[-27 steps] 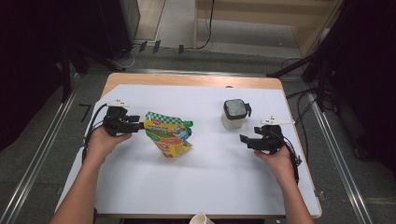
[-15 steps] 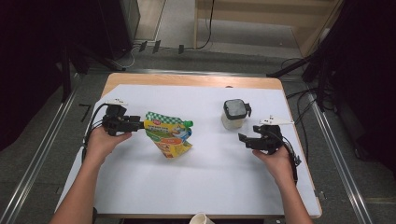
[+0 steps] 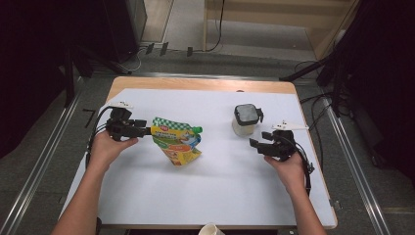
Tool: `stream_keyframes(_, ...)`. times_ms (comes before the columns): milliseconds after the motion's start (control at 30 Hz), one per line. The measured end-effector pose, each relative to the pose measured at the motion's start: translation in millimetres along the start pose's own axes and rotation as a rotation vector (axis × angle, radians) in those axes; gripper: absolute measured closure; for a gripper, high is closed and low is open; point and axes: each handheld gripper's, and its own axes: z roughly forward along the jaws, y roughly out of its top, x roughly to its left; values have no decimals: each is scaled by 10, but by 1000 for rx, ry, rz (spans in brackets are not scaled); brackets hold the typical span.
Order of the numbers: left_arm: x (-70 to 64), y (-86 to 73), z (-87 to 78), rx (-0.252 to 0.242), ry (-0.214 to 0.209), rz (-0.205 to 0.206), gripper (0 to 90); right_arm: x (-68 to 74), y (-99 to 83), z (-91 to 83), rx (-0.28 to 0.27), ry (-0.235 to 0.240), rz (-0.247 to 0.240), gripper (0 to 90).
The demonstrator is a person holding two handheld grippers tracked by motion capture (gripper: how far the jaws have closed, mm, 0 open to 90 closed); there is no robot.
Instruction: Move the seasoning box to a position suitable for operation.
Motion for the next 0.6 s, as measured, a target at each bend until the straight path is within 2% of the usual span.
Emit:
stream_keyframes(100, -21, 3, 6, 12, 17, 32, 397, 12, -1, -1, 15, -8, 15, 430)
stream_keyframes(233, -36, 9, 9, 13, 13, 35, 408, 14, -1, -8, 21, -16, 6, 447)
stream_keyframes(367, -64, 24, 2, 21, -20, 38, 409, 8, 4, -11, 16, -37, -14, 394)
stream_keyframes(433, -90, 39, -16, 23, -13, 57, 412, 1, 5, -6, 20, -46, -13, 373)
stream_keyframes(500, -104, 46, -27, 13, -31, 58, 411, -5, 8, -2, 16, -51, -7, 354)
stream_keyframes(600, -110, 47, -37, 12, -36, 62, 410, -14, 18, 3, 6, -64, -4, 314)
